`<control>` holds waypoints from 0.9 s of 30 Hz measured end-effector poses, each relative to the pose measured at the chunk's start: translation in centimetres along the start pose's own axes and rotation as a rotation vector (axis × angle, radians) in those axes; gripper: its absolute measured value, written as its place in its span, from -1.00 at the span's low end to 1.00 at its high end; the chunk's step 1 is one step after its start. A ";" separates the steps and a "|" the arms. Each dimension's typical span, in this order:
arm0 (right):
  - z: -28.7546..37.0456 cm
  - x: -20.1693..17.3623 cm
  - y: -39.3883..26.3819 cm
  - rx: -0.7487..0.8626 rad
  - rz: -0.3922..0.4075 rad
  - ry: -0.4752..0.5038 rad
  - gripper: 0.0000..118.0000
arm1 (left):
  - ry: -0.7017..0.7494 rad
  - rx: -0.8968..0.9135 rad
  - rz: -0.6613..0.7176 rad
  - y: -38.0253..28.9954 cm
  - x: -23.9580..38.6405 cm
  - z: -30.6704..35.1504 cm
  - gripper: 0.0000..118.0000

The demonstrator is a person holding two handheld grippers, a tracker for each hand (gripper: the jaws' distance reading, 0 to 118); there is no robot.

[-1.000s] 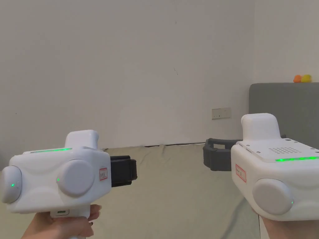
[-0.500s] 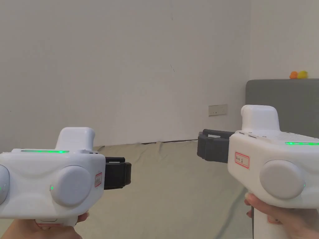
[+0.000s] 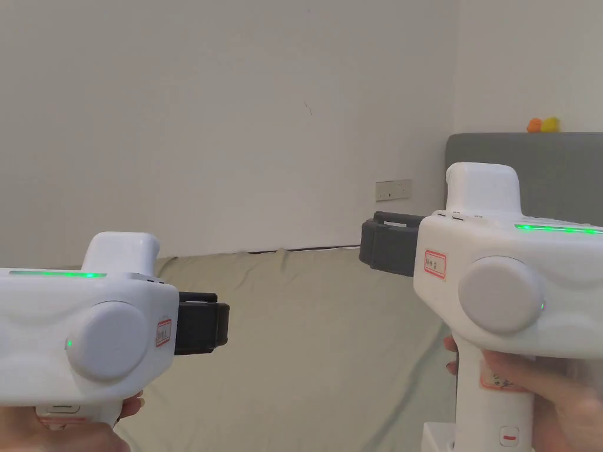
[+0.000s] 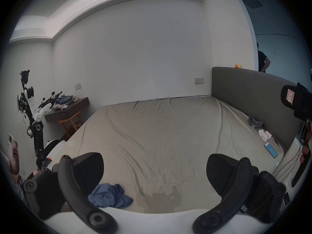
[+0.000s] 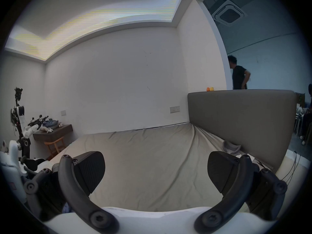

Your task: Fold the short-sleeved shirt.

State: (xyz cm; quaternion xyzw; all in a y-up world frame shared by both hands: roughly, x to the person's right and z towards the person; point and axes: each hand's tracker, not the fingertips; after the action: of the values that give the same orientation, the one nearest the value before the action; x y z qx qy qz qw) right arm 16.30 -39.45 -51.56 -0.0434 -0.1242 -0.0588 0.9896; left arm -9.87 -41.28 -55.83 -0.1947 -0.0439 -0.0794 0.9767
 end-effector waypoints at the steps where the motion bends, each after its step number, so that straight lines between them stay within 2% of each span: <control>1: -0.5 0.1 0.0 -0.014 -0.001 0.003 1.00 | -0.009 -0.001 0.003 0.0 -0.1 0.0 1.00; 9: -1.1 0.4 0.0 -0.071 -0.041 0.048 1.00 | -0.005 0.000 -0.003 0.0 0.0 -0.4 1.00; 14: -0.9 -0.3 0.0 -0.035 0.005 0.015 1.00 | -0.011 -0.010 0.011 0.0 -0.1 -0.7 1.00; 18: -0.7 -0.5 -0.1 -0.009 0.024 0.032 1.00 | 0.015 -0.009 -0.007 -0.2 0.1 -0.6 1.00; 24: -0.7 0.2 0.3 -0.037 -0.040 0.099 1.00 | 0.012 -0.014 -0.023 -0.2 0.1 -0.6 1.00; 27: -0.8 0.3 0.3 -0.022 -0.025 0.063 1.00 | 0.011 -0.013 -0.028 -0.2 0.2 -0.5 1.00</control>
State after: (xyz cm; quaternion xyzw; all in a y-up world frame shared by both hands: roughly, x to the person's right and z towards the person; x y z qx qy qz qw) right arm 16.84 -39.22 -52.30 -0.0509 -0.0931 -0.0739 0.9916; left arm -9.70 -41.70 -56.19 -0.1999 -0.0407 -0.0942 0.9744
